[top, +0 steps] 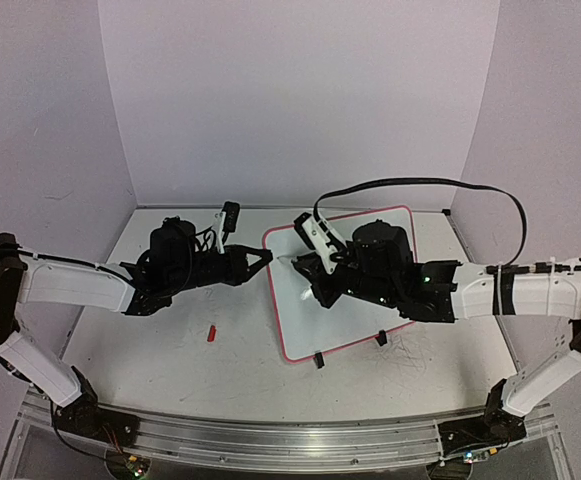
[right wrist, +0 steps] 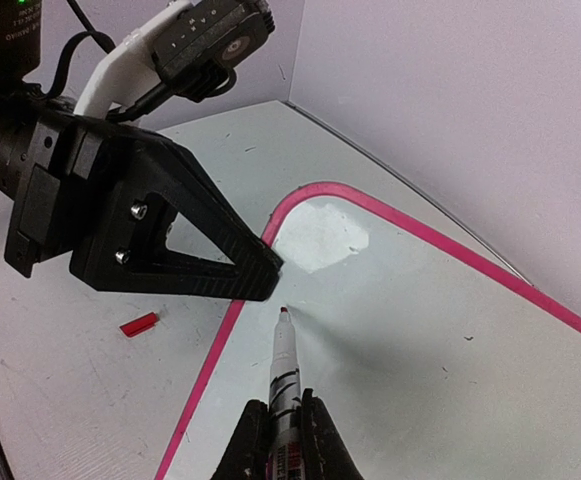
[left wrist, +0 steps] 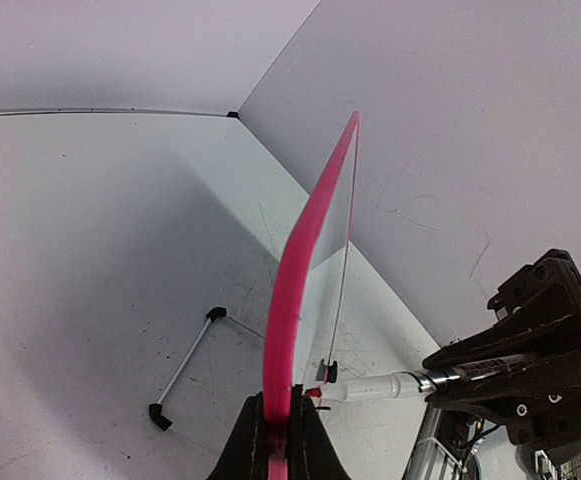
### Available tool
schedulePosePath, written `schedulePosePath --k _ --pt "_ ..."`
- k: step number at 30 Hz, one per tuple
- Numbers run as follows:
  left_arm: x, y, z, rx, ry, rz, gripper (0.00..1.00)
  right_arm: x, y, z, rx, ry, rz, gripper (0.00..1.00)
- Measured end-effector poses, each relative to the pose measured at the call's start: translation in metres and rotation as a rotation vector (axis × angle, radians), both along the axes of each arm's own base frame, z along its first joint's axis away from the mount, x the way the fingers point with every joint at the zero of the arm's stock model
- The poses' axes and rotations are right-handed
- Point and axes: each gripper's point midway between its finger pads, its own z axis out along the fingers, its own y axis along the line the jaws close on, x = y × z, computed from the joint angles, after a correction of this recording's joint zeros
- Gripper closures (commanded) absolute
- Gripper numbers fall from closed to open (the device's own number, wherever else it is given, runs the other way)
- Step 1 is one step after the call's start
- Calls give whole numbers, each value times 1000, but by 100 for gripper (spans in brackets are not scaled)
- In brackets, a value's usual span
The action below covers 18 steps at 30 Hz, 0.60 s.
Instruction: Write a sentence on the whiteboard
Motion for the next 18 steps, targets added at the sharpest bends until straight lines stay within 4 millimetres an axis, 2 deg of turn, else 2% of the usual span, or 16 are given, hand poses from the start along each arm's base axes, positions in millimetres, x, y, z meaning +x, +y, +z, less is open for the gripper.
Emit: schedulePosePath --k 18 --pt "0 0 0 0 1 -2 100 3 -1 -5 -14 -1 -24 100"
